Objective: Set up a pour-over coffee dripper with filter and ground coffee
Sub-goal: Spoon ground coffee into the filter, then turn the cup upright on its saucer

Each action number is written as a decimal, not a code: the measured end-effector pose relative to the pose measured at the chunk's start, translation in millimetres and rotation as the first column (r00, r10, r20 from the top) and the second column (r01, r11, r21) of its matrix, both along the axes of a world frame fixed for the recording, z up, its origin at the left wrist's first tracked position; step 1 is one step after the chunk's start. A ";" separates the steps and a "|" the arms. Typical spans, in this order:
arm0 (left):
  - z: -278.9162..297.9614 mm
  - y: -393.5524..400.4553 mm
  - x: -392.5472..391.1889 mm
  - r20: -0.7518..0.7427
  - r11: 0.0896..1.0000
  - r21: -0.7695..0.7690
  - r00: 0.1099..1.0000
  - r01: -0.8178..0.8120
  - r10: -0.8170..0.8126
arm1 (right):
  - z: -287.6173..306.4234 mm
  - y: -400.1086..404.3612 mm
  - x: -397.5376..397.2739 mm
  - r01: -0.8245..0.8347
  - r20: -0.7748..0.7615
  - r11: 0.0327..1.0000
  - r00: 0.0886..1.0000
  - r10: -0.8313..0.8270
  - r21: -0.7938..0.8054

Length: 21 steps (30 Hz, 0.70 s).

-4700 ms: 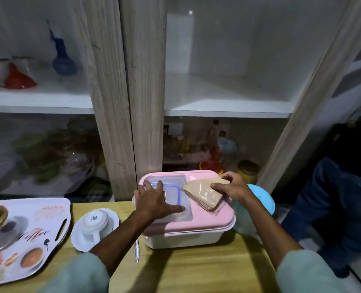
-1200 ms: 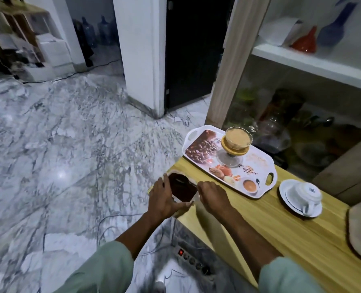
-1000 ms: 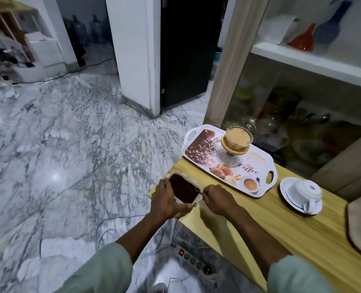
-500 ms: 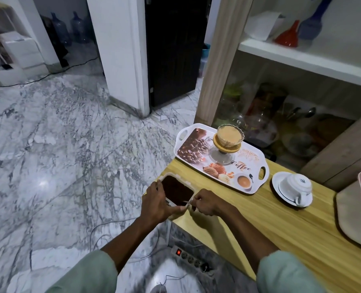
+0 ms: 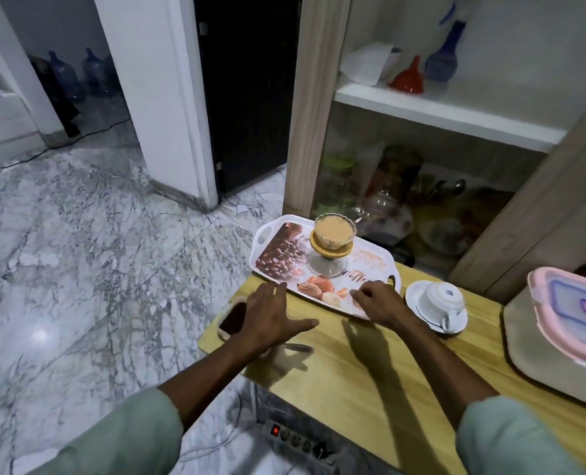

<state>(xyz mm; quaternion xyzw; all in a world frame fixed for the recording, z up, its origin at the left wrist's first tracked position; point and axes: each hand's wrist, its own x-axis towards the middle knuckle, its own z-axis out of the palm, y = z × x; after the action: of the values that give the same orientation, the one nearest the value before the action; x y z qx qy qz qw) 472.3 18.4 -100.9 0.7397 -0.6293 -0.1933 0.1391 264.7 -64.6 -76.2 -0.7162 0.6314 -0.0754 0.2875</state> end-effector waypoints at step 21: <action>-51.6 -119.4 -276.3 -0.366 0.967 0.222 0.909 -0.125 0.201 | -57.0 -30.4 -206.9 0.391 0.437 0.802 0.686 -0.582 0.452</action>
<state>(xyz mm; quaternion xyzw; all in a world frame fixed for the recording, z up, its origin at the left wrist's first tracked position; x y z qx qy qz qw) 196.0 -101.0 -152.5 0.7474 -0.5037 -0.3828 0.2031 57.9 -95.0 -133.2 -0.4081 0.6920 -0.2505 0.5403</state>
